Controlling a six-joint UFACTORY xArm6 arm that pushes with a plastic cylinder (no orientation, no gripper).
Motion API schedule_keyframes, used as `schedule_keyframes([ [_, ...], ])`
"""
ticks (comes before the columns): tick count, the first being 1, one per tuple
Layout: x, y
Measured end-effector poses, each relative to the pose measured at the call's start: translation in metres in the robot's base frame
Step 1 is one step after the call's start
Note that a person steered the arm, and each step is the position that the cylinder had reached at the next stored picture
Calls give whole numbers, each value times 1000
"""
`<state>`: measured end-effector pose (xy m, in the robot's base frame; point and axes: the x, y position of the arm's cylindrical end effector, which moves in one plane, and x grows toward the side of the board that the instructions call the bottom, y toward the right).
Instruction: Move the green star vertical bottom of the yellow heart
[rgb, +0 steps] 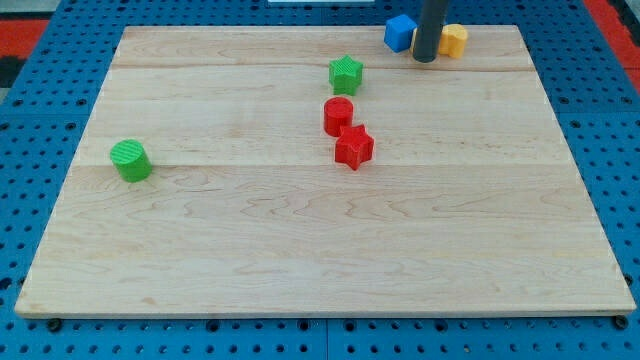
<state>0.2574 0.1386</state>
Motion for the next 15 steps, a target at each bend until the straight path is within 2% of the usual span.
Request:
schedule_keyframes([
  [2, 0, 0],
  [4, 67, -14],
  [6, 70, -69],
  [8, 70, -207],
  [9, 55, -234],
  [10, 30, -234],
  [11, 29, -203],
  [12, 33, -133],
  [13, 33, -123],
  [14, 16, -149],
  [15, 13, -128],
])
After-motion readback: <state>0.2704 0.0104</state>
